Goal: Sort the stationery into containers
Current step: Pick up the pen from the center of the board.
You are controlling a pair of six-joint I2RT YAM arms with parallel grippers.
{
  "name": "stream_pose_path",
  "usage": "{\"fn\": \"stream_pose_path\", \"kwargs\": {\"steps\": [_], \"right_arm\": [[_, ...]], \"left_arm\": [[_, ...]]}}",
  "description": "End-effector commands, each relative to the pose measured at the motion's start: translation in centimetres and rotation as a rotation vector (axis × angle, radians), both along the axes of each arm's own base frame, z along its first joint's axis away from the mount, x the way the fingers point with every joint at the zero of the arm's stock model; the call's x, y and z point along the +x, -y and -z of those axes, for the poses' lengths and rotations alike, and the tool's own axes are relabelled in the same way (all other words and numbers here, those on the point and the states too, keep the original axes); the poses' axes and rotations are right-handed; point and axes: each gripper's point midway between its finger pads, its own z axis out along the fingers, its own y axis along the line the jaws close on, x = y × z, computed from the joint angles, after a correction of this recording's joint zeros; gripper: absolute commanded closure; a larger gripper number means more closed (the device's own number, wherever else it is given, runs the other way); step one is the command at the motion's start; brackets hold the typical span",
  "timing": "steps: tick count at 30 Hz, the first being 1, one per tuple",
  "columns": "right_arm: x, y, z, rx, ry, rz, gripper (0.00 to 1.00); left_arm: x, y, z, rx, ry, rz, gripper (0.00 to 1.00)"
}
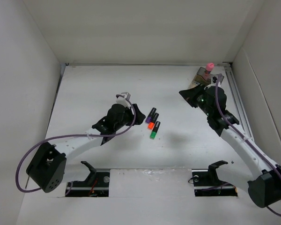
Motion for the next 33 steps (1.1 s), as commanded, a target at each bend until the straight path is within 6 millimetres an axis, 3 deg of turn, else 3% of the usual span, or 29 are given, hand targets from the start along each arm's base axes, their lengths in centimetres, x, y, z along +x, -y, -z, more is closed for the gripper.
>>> {"fn": "stream_pose_path", "kwargs": {"steps": [1, 2, 3, 6, 8, 10, 13, 17, 18, 22, 24, 25, 28, 33], "right_arm": [[-1.3, 1.5, 0.1, -0.033, 0.042, 0.046, 0.81], [-1.6, 1.4, 0.0, -0.025, 0.055, 0.036, 0.73], [-1.8, 1.4, -0.2, -0.020, 0.068, 0.037, 0.71], [-2.4, 0.5, -0.1, -0.019, 0.077, 0.012, 0.66], [-2.1, -0.2, 1.0, -0.033, 0.048, 0.005, 0.65], [-2.3, -1.0, 0.9, -0.039, 0.051, -0.004, 0.65], [-2.1, -1.5, 2.1, -0.052, 0.032, 0.018, 0.65], [-2.0, -1.6, 3.5, -0.038, 0.014, 0.023, 0.67], [-2.3, -1.3, 3.0, -0.024, 0.027, 0.034, 0.67], [-3.3, -0.4, 1.4, 0.022, 0.078, 0.060, 0.47], [-3.7, 0.1, 1.1, 0.035, 0.103, 0.070, 0.43], [-3.9, 0.5, 0.4, 0.044, 0.124, 0.082, 0.42], [-3.8, 0.6, 0.6, 0.055, 0.118, 0.073, 0.42], [-3.6, 0.2, 0.9, 0.053, 0.104, 0.055, 0.42]], "left_arm": [[-0.3, -0.2, 1.8, 0.071, -0.020, 0.018, 0.41], [-0.5, 0.1, 1.9, 0.081, -0.012, 0.014, 0.41], [-1.1, -0.2, 3.0, 0.094, -0.034, 0.010, 0.39], [-1.7, 0.7, 3.1, 0.096, -0.026, 0.034, 0.38], [-1.5, 1.9, 2.9, 0.116, -0.019, 0.056, 0.38], [-2.0, 3.5, 2.8, 0.152, 0.002, 0.083, 0.36], [-1.7, 4.9, 4.2, 0.228, -0.026, 0.095, 0.38], [-1.0, 5.3, 6.4, 0.287, -0.068, 0.084, 0.42], [-0.7, 5.6, 6.7, 0.294, -0.074, 0.084, 0.43], [-0.1, 6.0, 6.8, 0.348, -0.066, 0.080, 0.43], [-0.2, 6.4, 7.4, 0.367, -0.069, 0.096, 0.43], [-0.6, 6.4, 8.0, 0.382, -0.083, 0.115, 0.43], [-1.3, 7.9, 8.0, 0.380, -0.088, 0.174, 0.44], [-2.7, 8.4, 9.1, 0.478, -0.089, 0.202, 0.46]]}}
